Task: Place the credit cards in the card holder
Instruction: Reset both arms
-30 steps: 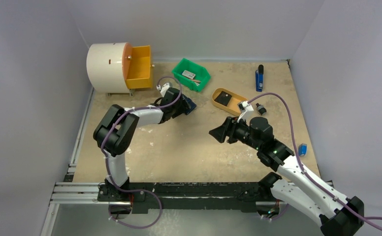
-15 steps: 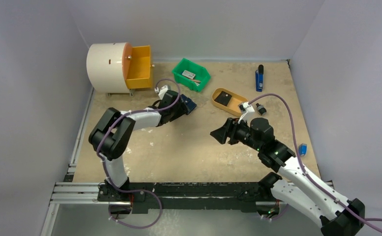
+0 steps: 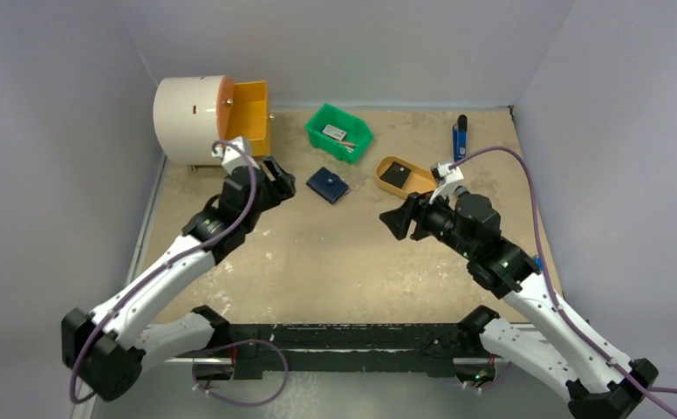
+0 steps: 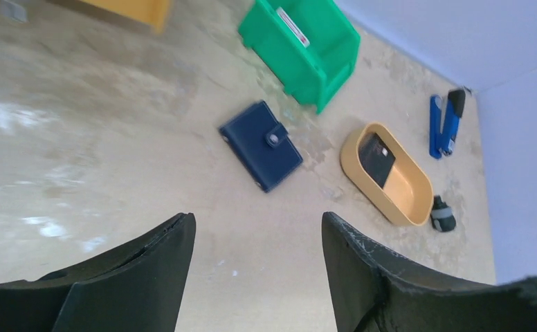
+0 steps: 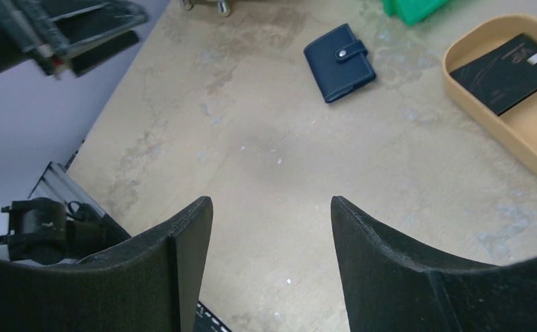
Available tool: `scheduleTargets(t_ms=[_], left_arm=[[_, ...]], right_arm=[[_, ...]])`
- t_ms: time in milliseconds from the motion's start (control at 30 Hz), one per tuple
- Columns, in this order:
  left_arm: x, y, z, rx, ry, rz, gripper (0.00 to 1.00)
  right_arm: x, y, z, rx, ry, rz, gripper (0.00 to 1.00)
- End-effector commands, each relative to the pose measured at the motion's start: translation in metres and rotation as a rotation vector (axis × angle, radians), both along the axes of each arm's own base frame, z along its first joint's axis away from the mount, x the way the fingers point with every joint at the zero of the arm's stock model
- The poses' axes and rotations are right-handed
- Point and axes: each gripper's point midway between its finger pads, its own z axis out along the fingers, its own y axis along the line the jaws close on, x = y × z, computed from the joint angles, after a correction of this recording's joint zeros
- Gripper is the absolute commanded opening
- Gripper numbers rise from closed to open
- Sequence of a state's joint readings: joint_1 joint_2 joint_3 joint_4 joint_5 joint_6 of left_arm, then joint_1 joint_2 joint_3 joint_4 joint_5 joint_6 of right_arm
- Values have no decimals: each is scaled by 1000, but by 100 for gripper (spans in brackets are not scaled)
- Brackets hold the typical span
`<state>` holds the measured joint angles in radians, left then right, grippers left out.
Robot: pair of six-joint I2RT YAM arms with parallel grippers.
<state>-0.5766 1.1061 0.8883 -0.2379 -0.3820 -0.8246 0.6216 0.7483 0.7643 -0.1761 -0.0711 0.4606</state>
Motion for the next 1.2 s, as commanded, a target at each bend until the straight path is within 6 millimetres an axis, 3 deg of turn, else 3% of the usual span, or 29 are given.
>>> scheduleTargets(t_ms=[0,200,233,367,500,667,833,933,1067,1167], left_arm=[[-32,63,3,223,23,124,67],[-53,116,18,218,53,422,68],[-53,114,20,210,58,417,72],[-56,73,13,292,133,88,75],[-58,61,12,279,112,-1,77],[-43,61,56,224,26,69,79],[-25,76,99,228,-13,226,81],[-18,65,114,243,-67,145,82],[-16,46,156,177,-260,32,84],[-14,46,171,161,-319,36,84]], right_arm=[[16,-11,26,-79,-114,-47,66],[44,-41,44,-59,-145,-304,70],[48,-46,45,-44,-136,-348,71],[64,-61,50,-22,-134,-495,98],[77,-91,58,-131,-108,-685,99],[85,-100,104,-241,-149,-710,99],[78,-86,183,-102,-285,-613,99],[66,-71,234,-30,-467,-486,99],[76,-78,256,-183,-501,-664,99],[81,-83,255,-276,-484,-785,99]])
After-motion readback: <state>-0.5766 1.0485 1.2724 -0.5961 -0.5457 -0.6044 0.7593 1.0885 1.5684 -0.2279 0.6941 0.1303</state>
